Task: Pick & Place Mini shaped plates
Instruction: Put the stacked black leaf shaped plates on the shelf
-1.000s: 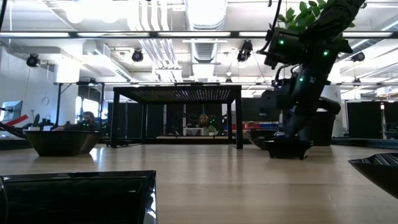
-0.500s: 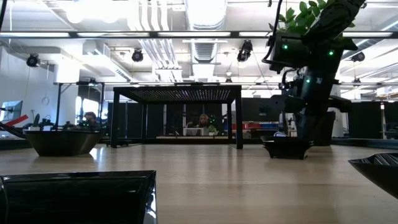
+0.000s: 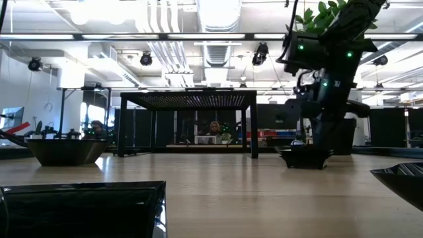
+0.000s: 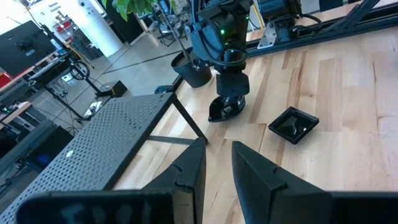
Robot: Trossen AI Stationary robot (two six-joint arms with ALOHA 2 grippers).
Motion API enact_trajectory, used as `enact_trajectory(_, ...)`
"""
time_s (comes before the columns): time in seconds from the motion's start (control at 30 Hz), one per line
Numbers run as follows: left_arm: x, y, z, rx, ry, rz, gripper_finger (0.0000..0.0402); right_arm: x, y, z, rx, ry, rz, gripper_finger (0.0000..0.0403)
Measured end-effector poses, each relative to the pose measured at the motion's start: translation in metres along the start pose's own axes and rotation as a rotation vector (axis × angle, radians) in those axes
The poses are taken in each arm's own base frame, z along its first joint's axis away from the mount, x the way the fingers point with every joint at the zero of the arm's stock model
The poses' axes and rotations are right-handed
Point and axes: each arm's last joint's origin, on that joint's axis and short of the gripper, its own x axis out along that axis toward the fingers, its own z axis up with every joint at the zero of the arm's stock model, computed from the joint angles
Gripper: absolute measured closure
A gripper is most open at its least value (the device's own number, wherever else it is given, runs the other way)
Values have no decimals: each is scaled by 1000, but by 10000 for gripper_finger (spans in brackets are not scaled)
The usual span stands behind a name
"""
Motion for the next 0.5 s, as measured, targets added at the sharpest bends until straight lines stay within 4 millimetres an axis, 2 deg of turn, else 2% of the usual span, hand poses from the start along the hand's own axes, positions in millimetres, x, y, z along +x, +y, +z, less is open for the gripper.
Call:
enact_trajectory(0.23,0,0,0,1,0,0,323,-5,5,6,-38,-16,21,319)
enact_trajectory(0.5,0,0,0,1,0,0,323,5,-5,5,35,41,1,285)
